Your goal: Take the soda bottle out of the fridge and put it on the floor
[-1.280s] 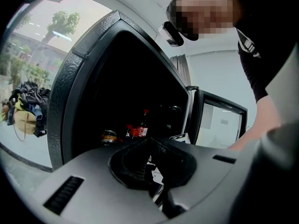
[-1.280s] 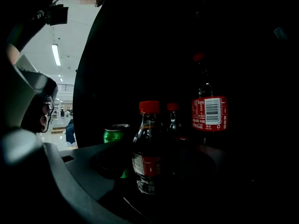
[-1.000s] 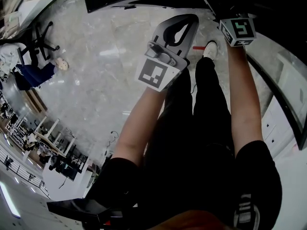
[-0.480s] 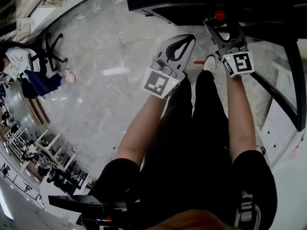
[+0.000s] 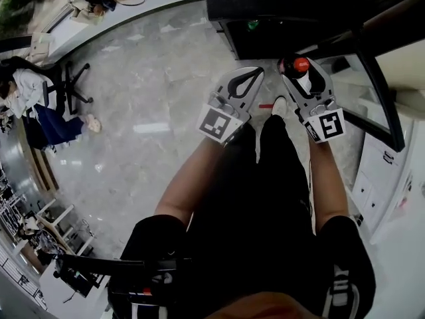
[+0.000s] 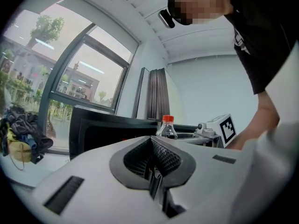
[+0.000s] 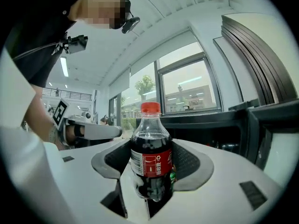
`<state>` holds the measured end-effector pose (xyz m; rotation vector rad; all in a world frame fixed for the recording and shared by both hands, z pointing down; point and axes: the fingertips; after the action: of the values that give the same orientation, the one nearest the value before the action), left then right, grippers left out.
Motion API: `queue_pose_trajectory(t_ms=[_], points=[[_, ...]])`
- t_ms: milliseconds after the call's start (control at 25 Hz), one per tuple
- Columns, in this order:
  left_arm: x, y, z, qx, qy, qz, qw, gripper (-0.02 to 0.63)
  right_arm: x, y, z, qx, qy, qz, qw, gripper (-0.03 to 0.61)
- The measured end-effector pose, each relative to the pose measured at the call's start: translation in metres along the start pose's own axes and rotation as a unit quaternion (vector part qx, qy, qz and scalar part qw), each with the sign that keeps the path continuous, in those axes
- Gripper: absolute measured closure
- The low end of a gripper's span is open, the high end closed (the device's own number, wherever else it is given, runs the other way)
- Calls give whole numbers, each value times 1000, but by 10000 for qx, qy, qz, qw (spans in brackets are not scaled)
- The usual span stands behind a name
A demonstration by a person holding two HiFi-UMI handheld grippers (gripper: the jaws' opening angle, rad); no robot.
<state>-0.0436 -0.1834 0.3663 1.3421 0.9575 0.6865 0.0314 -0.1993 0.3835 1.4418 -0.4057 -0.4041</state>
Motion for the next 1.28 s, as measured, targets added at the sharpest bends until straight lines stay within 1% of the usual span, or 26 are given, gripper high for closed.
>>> queue_pose_trajectory(t_ms=[120,240,400,600,760,840,920,1080,1280], points=[[16,-6,-4,2,82,84,9999,612,-12,-15,-20,76,-93,-17,9999,293],[33,-7,-10,65,-12,112,9999,612,-21,-23,-41,120,-241,-43,9996,293],[61,-2,-21,147,-392,115,9991,612,-29,-21,-71,145,-613,-30,9980,293],[93,19,-33,102,-980,56,9951,612,-34,-5,-101,211,-1122,-20,9935,293],[128,42,-47,76,-1514,37,9884,612,-40,17,-128,147,-1555,-19,9877,293],[142,49,-52,83,-1640,12,9864,612,-44,27,-137,69,-1703,-36,9854,293],[149,57,-60,89,-1708,-45,9853,612,-52,39,-141,-36,-1762,-33,9844,293],[150,85,-85,90,-1894,-217,9816,612,-74,74,-145,-242,-1780,35,9837,293],[128,147,-123,205,-1961,-389,9796,612,-104,147,-128,-407,-1702,75,9845,293]])
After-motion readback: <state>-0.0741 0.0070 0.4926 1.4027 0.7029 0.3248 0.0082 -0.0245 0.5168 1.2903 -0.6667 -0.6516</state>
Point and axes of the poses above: the fingertips, and each gripper's own axes: z forward along the fingers, x to its right, y out of its underside, and after that the axes turned 14 degrees about y, right-handed
